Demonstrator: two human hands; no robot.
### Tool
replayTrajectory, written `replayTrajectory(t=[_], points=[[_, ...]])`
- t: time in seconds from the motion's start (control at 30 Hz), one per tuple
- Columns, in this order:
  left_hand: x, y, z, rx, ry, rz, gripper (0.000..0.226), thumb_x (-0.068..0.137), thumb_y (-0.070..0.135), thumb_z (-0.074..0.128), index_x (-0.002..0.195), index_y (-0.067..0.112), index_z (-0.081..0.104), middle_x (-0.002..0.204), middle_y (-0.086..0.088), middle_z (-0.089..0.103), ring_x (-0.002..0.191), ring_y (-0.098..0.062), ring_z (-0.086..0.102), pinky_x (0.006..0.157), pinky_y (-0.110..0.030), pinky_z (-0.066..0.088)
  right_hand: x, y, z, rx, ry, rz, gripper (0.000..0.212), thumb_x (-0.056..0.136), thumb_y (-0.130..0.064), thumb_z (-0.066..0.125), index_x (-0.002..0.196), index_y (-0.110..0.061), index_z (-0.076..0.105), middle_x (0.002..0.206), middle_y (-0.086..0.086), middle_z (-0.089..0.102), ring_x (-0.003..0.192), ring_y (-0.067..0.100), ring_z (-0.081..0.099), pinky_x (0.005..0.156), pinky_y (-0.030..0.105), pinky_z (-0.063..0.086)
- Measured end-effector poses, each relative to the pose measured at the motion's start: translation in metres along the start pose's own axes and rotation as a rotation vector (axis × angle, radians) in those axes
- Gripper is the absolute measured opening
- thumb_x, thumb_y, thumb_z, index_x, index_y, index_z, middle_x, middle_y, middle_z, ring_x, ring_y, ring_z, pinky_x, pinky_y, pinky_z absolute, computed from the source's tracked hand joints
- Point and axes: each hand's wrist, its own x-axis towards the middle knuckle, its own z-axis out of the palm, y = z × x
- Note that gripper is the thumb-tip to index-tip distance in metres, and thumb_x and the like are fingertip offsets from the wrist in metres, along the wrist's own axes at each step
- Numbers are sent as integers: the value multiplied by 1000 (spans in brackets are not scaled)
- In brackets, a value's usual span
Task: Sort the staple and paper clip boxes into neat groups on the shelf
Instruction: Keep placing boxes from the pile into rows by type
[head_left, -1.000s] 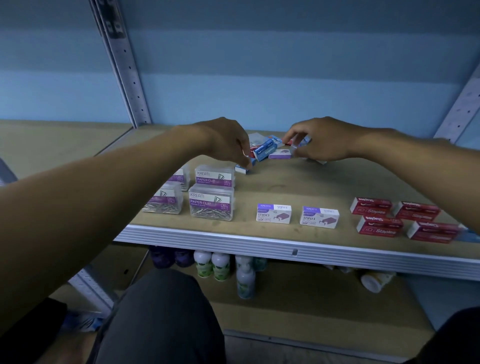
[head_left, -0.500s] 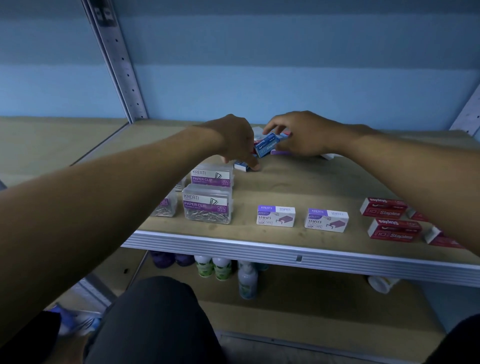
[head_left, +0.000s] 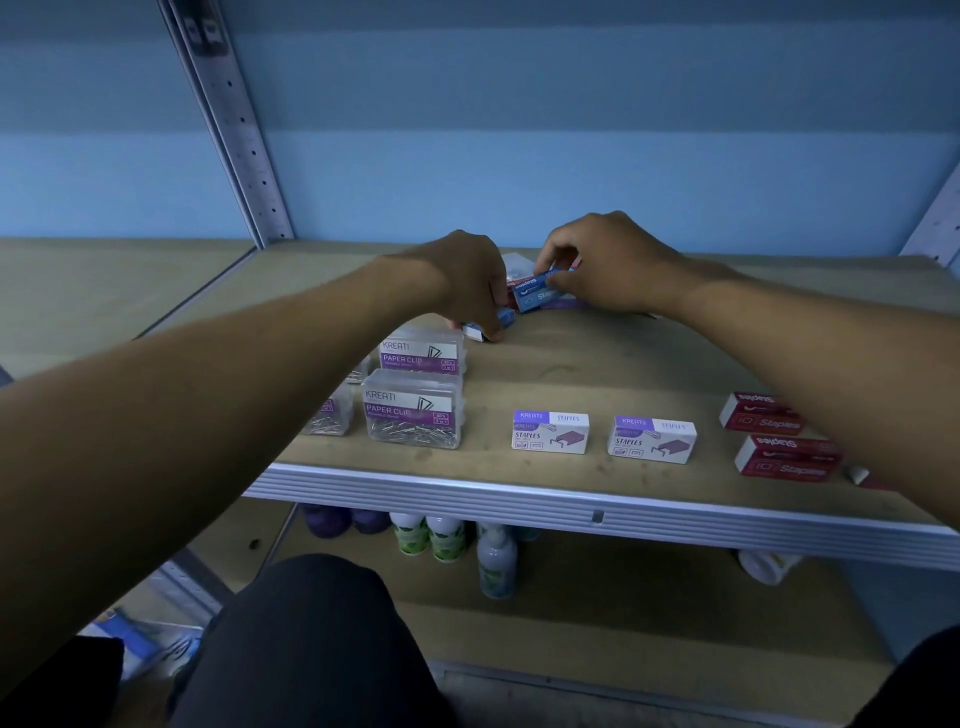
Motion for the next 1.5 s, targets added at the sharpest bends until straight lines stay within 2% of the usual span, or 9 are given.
replayTrajectory(t=[0.27, 0.4, 0.57, 0.7, 0.97, 1.1, 1.23, 1.37, 1.5], points=[[-11, 6, -7, -124, -35, -5, 26, 77, 20, 79, 103, 21, 76, 102, 0, 74, 79, -20, 74, 84, -35, 60, -31, 1, -25, 152, -36, 119, 16, 85, -15, 69, 96, -23, 78, 93, -4, 76, 55, -8, 62, 55, 8, 43], [-13, 10, -10, -175, -21, -29, 22, 83, 10, 70, 101, 20, 77, 97, 1, 75, 81, -20, 75, 82, -34, 61, -47, 3, -36, 138, -63, 165, 14, 85, -16, 72, 93, -26, 78, 90, -4, 77, 61, 3, 69, 52, 2, 39], [-15, 13, -11, -237, -79, -37, 21, 84, 6, 70, 100, 18, 78, 97, 0, 75, 87, -22, 75, 81, -33, 61, -66, 3, -44, 169, -113, 216, 12, 86, -16, 72, 91, -26, 77, 82, -9, 78, 65, 5, 74, 64, 7, 44], [-18, 20, -11, -266, -118, -20, 22, 86, 6, 69, 103, 18, 77, 98, 1, 75, 89, -23, 75, 82, -32, 61, -76, 3, -46, 167, -147, 237, 11, 85, -17, 73, 90, -26, 77, 73, -13, 76, 70, 7, 75, 62, 8, 42], [-18, 25, -10, -174, -118, 7, 24, 86, 11, 69, 106, 23, 75, 103, 3, 71, 89, -19, 73, 72, -26, 61, -82, 3, -45, 220, -189, 288, 11, 86, -14, 74, 90, -24, 78, 86, -4, 78, 66, 10, 76, 70, 17, 52], [-18, 30, -9, -98, -105, 24, 22, 84, 27, 74, 106, 28, 73, 98, 9, 69, 74, -13, 70, 64, -23, 53, -82, 4, -43, 196, -223, 268, 7, 86, -18, 75, 89, -24, 78, 85, -5, 79, 59, 4, 72, 64, 16, 49], [-17, 33, -5, -33, -60, 48, 27, 80, 41, 77, 103, 29, 73, 91, 15, 66, 80, -15, 68, 73, -28, 53, -78, 6, -44, 224, -209, 209, 9, 87, -21, 76, 95, -25, 80, 91, -8, 76, 54, -5, 66, 55, 8, 47], [-14, 36, 0, -2, 15, 99, 20, 83, 34, 76, 102, 27, 76, 88, 16, 62, 98, -12, 61, 79, -27, 49, -74, 5, -41, 189, -237, 176, 13, 88, -19, 76, 98, -26, 81, 87, -9, 76, 53, -6, 66, 53, 5, 44], [-16, 41, -4, -79, 99, 123, 16, 84, 26, 75, 100, 25, 76, 90, 14, 64, 87, -9, 60, 75, -26, 50, -72, 6, -40, 179, -235, 185, 13, 87, -18, 77, 96, -26, 81, 83, -11, 76, 54, -6, 66, 52, 3, 43]])
